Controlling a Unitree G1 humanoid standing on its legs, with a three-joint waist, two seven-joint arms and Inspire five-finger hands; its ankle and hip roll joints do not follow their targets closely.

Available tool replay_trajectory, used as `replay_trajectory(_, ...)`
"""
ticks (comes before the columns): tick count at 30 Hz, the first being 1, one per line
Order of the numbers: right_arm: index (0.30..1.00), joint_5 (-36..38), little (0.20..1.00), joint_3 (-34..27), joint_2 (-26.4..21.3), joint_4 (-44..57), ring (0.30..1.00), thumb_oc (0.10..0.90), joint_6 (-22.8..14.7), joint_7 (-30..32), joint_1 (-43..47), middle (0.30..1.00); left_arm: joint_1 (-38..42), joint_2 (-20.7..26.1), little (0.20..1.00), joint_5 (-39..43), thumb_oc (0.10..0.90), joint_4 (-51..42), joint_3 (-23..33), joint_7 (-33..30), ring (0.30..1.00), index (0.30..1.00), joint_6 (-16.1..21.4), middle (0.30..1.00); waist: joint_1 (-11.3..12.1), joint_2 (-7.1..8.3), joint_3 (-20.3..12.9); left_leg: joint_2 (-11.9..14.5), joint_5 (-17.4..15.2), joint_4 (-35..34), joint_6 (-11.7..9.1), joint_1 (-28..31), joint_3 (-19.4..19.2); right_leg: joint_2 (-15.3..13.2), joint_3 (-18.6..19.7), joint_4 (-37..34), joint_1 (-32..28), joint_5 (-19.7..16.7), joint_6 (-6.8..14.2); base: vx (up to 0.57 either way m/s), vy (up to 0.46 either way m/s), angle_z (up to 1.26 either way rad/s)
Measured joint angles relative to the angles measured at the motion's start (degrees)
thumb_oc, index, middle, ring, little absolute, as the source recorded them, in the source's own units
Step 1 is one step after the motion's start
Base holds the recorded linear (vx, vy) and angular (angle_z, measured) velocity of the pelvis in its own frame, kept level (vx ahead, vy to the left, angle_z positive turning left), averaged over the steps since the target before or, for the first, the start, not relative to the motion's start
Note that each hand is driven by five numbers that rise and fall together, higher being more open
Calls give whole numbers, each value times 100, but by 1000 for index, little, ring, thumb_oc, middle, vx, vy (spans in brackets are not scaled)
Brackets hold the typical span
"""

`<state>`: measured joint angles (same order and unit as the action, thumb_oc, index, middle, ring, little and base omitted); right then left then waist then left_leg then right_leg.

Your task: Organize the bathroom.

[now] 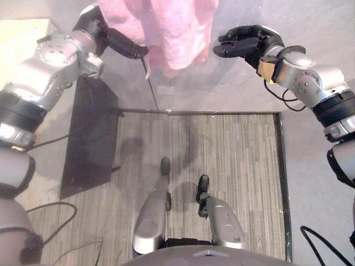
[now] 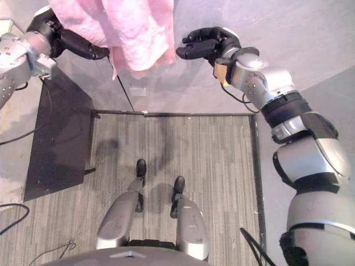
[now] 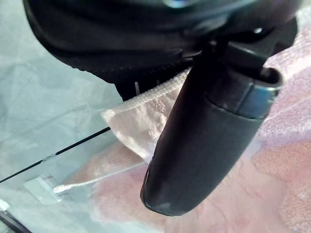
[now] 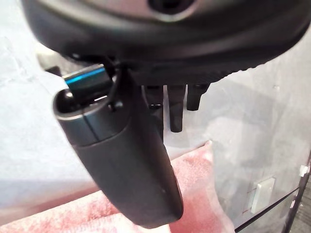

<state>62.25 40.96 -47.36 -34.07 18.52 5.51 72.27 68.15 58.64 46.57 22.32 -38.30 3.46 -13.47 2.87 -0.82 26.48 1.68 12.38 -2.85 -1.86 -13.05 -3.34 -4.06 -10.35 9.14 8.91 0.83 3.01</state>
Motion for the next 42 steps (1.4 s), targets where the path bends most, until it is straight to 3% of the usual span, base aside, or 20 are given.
replay_trajectory(2, 900, -8, 900, -27, 22, -6, 900, 800, 10, -16, -1, 900, 0, -34, 900, -2, 800, 0, 0, -33, 900, 900, -25, 900, 7, 0, 0, 0, -5, 16, 6, 0, -4, 0, 6, 12, 0, 0, 0, -55, 4, -3)
replay_trajectory(9, 900, -179, 900, -34, 912, -136, 900, 800, 224, -449, 81, 900, 3, -484, 900, -195, 800, 25, -1, -354, 900, 900, -135, 900, 19, 0, -4, 22, -15, 61, 11, -1, 32, 15, -12, 103, 14, 53, -34, -14, 1, 1)
replay_trajectory(26, 900, -1349, 900, 13, 969, -299, 900, 800, 264, -655, 325, 900, 7, -722, 900, -227, 800, 402, -2, -345, 900, 900, -138, 900, 82, -4, -6, 47, 1, 75, -14, 41, 51, 32, -48, 211, 8, 165, -77, -3, 0, 1)
replay_trajectory(27, 594, -1466, 594, 13, 966, -297, 594, 596, 250, -650, 337, 594, 6, -722, 900, -227, 800, 432, -3, -338, 900, 900, -139, 900, 64, -4, -5, 43, -5, 71, -21, 39, 52, 21, -43, 277, 42, 197, -69, 0, 0, 0)
replay_trajectory(28, 594, -1466, 594, 13, 966, -297, 594, 596, 250, -650, 337, 594, 6, -722, 900, -227, 800, 432, -3, -338, 900, 900, -139, 900, 64, -4, -5, 43, -5, 71, -21, 39, 52, 21, -43, 277, 42, 197, -69, 0, 0, 0)
replay_trajectory(29, 491, -1467, 491, 13, 958, -229, 491, 527, 238, -602, 337, 491, 6, -698, 900, -223, 800, 445, -3, -339, 900, 900, -139, 900, 41, -4, -5, 34, -9, 64, -28, 37, 41, 2, -23, 395, 105, 269, -65, 0, 0, 0)
replay_trajectory(30, 300, -1466, 300, 12, 942, -185, 300, 400, 239, -596, 337, 300, 6, -686, 300, -222, 400, 451, -3, -339, 300, 300, -140, 300, 27, -4, -5, 37, -11, 63, -30, 37, 43, 5, -26, 401, 107, 279, -71, 0, 0, 0)
replay_trajectory(42, 300, -1463, 300, 11, 715, 14, 300, 400, 239, -594, 334, 300, 4, -617, 300, -218, 400, 421, -2, -318, 300, 300, -154, 300, 9, -7, -4, 11, -19, 57, -23, 28, 26, -48, -18, 586, 207, 368, -88, 0, 0, 0)
